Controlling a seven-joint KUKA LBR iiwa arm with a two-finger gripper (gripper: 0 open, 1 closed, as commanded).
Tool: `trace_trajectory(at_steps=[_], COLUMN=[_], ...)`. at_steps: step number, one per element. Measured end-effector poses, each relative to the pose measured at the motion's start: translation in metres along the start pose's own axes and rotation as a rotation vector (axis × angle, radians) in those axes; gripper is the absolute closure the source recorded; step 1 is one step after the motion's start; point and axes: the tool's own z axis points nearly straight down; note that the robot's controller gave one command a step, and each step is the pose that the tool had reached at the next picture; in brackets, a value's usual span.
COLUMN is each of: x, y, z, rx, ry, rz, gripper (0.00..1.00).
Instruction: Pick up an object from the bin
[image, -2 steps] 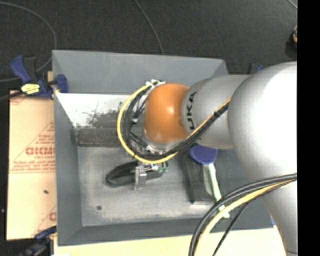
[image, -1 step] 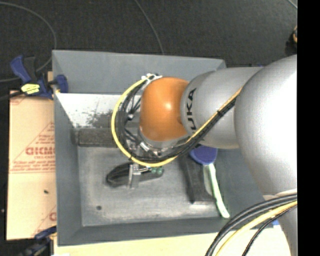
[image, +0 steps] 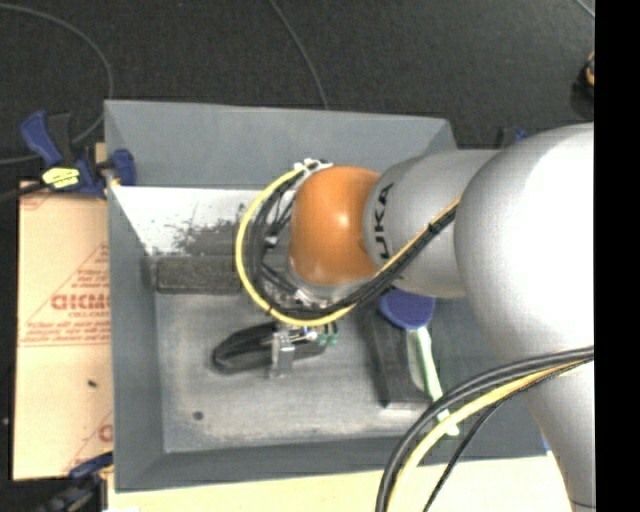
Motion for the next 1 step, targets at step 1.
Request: trace_trajectory(at_steps=[1], x=[-0.0041], y=[-0.0003], z=[-0.0005], rx=[-0.003], ry=[-0.008], rz=[-0.002], gripper=[0.00])
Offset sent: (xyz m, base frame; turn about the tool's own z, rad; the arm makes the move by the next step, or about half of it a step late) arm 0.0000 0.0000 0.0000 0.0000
